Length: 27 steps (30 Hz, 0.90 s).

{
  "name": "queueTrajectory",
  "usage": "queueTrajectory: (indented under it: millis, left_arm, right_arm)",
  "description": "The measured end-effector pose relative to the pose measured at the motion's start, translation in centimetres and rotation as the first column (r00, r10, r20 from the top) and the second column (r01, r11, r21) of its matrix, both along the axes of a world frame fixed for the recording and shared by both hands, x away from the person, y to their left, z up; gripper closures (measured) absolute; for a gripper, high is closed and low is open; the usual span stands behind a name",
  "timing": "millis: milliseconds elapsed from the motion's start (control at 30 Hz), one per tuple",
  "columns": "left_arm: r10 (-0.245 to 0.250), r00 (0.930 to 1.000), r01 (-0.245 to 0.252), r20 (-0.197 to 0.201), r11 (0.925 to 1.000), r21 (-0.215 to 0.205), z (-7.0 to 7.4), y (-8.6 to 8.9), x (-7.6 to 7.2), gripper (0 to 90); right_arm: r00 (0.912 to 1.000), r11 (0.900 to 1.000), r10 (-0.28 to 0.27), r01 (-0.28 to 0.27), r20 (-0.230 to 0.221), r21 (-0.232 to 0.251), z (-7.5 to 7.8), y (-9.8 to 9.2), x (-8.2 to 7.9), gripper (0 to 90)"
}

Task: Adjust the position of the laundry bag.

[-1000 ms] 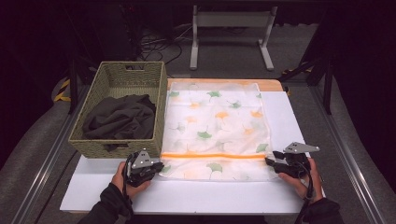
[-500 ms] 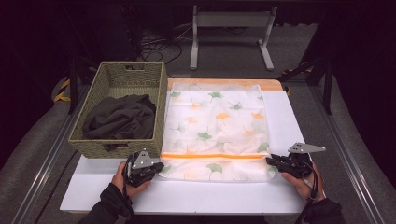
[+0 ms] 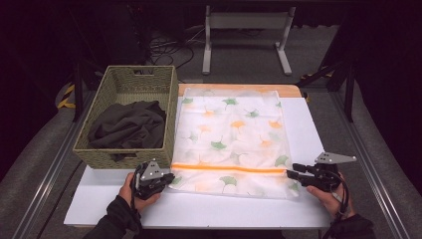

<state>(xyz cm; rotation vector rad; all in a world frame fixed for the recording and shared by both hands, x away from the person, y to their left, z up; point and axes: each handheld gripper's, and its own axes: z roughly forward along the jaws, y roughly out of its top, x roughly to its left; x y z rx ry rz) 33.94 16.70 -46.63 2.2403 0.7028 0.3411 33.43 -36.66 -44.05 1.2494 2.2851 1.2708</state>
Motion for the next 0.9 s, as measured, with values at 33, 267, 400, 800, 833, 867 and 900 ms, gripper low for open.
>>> queueTrajectory:
  millis: [33, 267, 400, 800, 833, 867, 900]
  left_arm:
    - [0.001, 1.0, -0.001, 0.002, 1.0, 0.001, 0.0, 0.0, 0.0, 85.1]
    - [0.001, 1.0, -0.001, -0.001, 1.0, -0.001, 0.0, 0.0, 0.0, 84.6]
    - [0.001, 1.0, -0.001, 0.001, 1.0, 0.0, 0.0, 0.0, 0.0, 84.3]
    - [-0.006, 1.0, 0.006, 0.003, 1.0, 0.004, 0.0, -0.1, -0.1, 83.5]
    - [-0.005, 1.0, 0.005, 0.003, 1.0, 0.005, 0.0, -0.1, -0.1, 83.5]
    - [-0.005, 1.0, 0.005, 0.003, 1.0, 0.005, 0.0, -0.1, -0.1, 83.5]
    - [-0.005, 1.0, 0.005, 0.003, 1.0, 0.005, 0.0, -0.1, -0.1, 83.5]
  right_arm:
    - [0.9996, 1.0, -0.027, 0.027, 0.008, -0.004, 0.2, -0.1, -0.1, 52.1]
    - [0.9835, 0.981, -0.181, 0.181, 0.005, -0.075, -0.6, 1.4, 0.4, 46.8]
    - [0.9752, 0.969, -0.221, 0.219, -0.007, -0.112, -1.4, 1.9, 0.9, 47.7]
    - [0.9701, 0.967, -0.24, 0.236, -0.034, -0.093, -1.2, 1.9, 0.9, 49.9]
    - [0.9723, 0.968, -0.232, 0.228, -0.029, -0.105, -1.2, 2.0, 1.0, 53.5]
    - [0.9745, 0.97, -0.222, 0.218, -0.031, -0.109, -1.2, 2.1, 0.9, 59.1]
    - [0.978, 0.973, -0.207, 0.202, -0.027, -0.113, -1.3, 2.3, 0.9, 62.3]
